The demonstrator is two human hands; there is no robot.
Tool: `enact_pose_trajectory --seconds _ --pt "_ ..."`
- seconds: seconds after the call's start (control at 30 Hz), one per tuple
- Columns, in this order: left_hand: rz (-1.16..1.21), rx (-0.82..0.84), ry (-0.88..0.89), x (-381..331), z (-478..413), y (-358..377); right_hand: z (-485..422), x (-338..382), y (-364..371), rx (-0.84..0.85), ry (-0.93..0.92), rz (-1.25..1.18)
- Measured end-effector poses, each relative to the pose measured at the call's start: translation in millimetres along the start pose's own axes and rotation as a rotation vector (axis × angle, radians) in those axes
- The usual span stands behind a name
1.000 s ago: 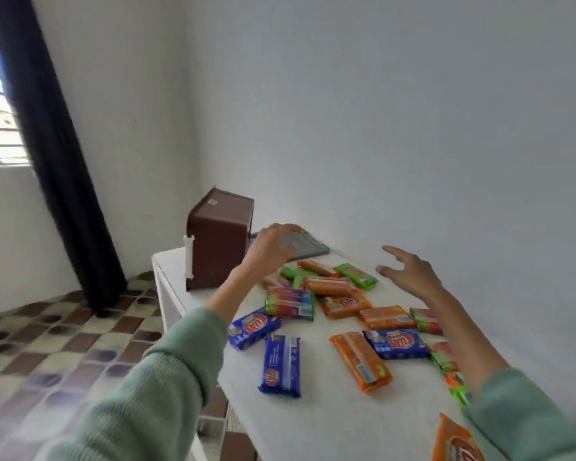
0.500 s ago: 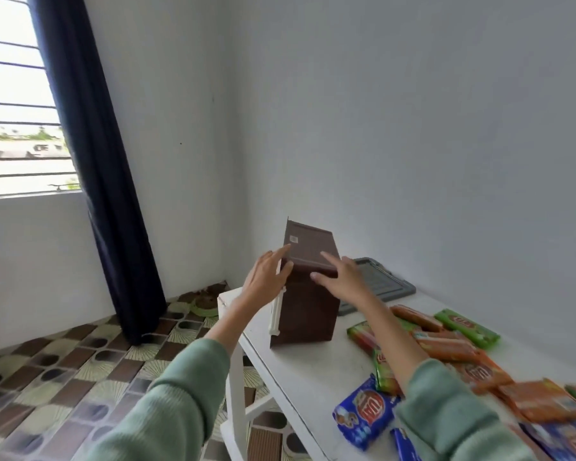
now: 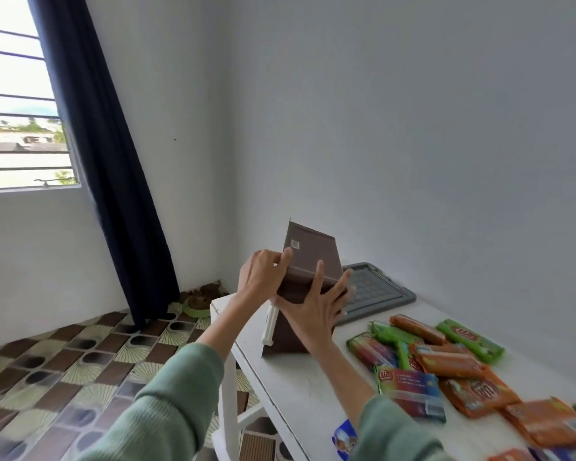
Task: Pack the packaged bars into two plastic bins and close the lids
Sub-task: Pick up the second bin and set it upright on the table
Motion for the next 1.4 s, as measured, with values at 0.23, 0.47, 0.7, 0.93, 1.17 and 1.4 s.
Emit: enact_pose_trajectory --seconds 0.23,0.47,0.7,0.93,1.17,1.4 --pt "-0.08 -0.021 0.009 -8 -2 -2 -3 -3 -4 -0.088 -0.024 0.016" --pt "-0.049 -0.102 0.004 13 -21 -9 -34 -43 -32 0.152 -0.194 -0.03" --pt "-0.075 -0.089 0.105 33 -35 21 -47 -67 -49 0.525 -0.227 -0.186" --pt "-0.016 -0.107 0.102 66 -45 25 -44 -65 -46 0.313 -0.294 -0.328" --pt "0.126 0.037 0.172 96 -76 45 -6 -68 -56 -0.509 -0.362 -0.194" --pt "0.04 -0.002 0.219 102 -96 49 3 -34 -50 -0.679 -0.3 -0.008"
Point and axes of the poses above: each hand's wrist, its own z-axis away from the middle knuckle, its own y-axis out of the palm, x = y × z, the point moved 10 cm from there along -z, towards the middle knuckle, and after that the axes turned 9 degrees about -y, right-handed, at the moved point
